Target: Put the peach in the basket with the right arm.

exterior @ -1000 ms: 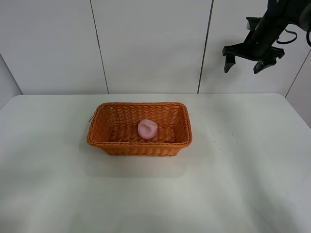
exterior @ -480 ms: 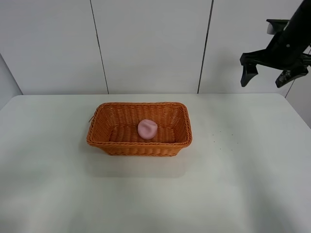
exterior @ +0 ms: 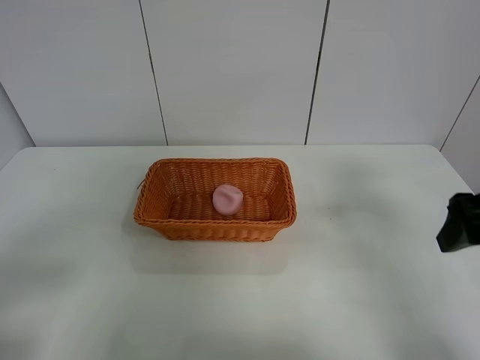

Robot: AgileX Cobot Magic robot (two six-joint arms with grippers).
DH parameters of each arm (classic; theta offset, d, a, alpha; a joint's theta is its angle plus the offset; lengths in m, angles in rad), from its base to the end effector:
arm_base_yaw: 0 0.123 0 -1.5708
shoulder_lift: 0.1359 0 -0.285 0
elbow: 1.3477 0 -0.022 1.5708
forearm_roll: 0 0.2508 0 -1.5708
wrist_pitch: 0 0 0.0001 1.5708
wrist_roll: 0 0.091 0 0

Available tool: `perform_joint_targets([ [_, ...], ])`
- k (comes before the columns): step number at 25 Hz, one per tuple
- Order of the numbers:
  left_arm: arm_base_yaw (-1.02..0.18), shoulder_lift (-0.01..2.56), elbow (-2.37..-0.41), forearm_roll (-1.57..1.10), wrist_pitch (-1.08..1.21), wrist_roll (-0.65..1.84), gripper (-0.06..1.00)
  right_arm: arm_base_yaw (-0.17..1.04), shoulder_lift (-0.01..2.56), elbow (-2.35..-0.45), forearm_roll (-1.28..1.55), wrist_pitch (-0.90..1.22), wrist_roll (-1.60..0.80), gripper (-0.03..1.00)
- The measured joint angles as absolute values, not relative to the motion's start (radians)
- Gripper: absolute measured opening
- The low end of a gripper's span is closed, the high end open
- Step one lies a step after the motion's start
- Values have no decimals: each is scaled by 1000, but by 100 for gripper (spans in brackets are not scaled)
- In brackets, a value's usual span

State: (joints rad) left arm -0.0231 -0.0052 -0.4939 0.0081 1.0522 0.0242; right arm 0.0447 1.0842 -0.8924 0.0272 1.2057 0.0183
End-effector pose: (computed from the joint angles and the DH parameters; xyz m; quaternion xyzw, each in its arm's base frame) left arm -0.0046 0.0007 0.2763 0.0200 0.8510 0.0043 0.5248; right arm 0.1769 0.0102 0.2984 -0.0099 0.9914 0.0173 0.1294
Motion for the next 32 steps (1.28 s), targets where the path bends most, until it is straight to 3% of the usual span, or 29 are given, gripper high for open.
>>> perform_joint_targets([
  [10,-23,-5,-494,8,1052,24,99,45,486,-502,23,1034,-7,66],
  [26,-23,-5,-494,8,1052,24,99,45,22,-494,20,1030,-7,66],
  [32,-23,-5,-494,8,1052,24,99,45,-3,-494,17,1030,0,66],
])
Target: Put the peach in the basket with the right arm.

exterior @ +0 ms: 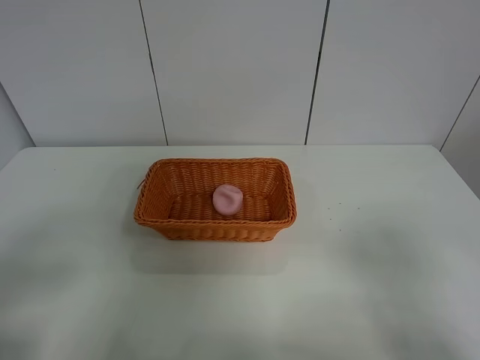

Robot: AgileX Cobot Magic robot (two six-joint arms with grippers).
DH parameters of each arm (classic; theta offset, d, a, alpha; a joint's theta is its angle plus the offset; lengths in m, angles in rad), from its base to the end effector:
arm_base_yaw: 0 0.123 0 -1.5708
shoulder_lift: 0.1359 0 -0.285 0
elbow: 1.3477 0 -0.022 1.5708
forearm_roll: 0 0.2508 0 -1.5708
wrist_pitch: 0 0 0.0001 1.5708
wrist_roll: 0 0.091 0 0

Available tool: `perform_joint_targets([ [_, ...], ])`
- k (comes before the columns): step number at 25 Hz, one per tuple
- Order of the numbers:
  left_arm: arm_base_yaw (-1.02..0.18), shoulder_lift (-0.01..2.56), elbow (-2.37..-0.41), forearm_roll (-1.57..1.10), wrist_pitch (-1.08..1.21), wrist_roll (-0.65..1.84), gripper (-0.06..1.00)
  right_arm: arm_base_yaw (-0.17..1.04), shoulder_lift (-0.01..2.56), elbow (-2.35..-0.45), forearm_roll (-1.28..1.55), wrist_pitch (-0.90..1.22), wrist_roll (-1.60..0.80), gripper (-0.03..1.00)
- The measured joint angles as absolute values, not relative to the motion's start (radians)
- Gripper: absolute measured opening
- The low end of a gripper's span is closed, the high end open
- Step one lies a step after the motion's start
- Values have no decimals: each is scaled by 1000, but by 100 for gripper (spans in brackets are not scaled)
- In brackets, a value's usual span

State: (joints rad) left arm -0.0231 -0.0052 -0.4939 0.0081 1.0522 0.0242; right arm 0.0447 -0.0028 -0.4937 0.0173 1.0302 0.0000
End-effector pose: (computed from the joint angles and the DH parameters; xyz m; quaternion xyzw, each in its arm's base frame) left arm -0.0046 0.0007 0.2763 0.0200 0.8510 0.0043 0.5248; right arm -0.0034 0.0012 0.2780 -0.0191 0.8459 0.0206 0.5327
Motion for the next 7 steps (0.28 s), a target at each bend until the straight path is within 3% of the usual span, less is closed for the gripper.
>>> perform_joint_targets([
  [7,-23,-5,-494,8,1052,24,99,45,-3,-494,16,1030,0,66],
])
